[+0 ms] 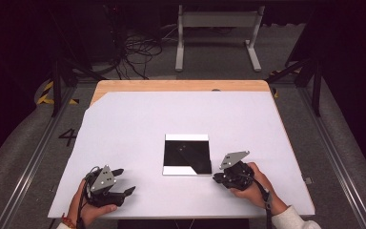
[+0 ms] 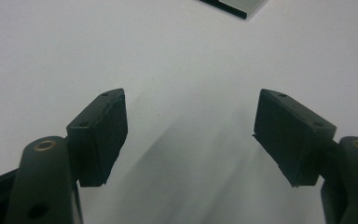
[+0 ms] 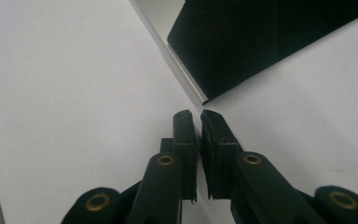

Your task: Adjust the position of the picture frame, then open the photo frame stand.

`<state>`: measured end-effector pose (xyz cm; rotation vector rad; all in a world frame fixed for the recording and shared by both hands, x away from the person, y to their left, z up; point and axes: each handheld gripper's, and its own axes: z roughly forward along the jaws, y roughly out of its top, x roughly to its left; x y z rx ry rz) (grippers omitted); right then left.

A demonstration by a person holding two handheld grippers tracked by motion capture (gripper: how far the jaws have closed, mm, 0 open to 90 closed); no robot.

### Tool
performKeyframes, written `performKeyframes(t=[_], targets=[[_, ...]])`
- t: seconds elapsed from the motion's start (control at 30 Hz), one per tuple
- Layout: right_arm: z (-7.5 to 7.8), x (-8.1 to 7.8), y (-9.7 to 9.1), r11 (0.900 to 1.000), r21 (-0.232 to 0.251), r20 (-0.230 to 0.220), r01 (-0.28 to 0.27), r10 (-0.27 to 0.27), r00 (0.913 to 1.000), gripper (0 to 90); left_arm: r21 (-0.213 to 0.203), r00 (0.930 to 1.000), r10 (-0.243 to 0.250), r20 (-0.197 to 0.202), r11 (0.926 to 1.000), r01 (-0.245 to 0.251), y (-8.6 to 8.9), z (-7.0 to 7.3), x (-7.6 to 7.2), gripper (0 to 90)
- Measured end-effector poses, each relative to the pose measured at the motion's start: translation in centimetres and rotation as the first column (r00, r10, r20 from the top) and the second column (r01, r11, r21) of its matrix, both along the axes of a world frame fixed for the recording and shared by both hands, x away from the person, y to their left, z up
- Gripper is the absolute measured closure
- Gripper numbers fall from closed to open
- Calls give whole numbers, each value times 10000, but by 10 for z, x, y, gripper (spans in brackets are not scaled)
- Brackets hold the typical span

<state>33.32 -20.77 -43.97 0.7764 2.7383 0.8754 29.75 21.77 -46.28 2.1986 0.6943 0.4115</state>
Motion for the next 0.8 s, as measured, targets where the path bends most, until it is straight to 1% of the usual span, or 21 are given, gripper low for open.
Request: performKeyframes(t=[0.1, 0.2, 0.3, 0.4, 0.47, 0.57, 0.63, 0.73, 0.8], targets=[[0, 1, 0, 10000, 13, -33, -20, 20, 10000, 850, -171, 10000, 36, -30, 9998, -37, 0, 1, 1, 260], [0, 1, 0, 10000, -22, -11, -37, 37, 10000, 846, -135, 10000, -4, 40, 9999, 4, -2, 2, -1, 254], [-1, 0, 1, 10000, -35, 23, 10, -10, 10000, 840, -135, 10000, 10, 9, 9999, -10, -3, 2, -1, 251], [0, 0, 3, 10000, -69, 22, -41, 41, 10000, 834, 80, 10000, 22, -4, 10000, -22, -4, 1, -2, 250], [0, 0, 4, 9999, -110, 70, -48, 49, 10000, 834, 26, 10000, 6, -93, 10000, -6, -4, 1, -1, 250], [0, 1, 5, 9999, -126, 38, -53, 53, 10000, 834, 24, 9999, -41, -101, 10000, 41, -4, 1, 1, 249], [0, 1, 6, 9999, -112, 24, -40, 40, 10000, 835, 11, 9998, -63, -194, 10000, 63, -6, 0, 1, 249], [0, 2, 7, 9999, -130, 3, -50, 50, 10000, 836, 69, 9998, -119, -181, 9999, 120, -7, -1, 1, 249], [0, 3, 8, 9998, -168, 16, -46, 47, 10000, 836, 29, 9998, -131, -176, 9999, 132, -8, 0, 1, 247]])
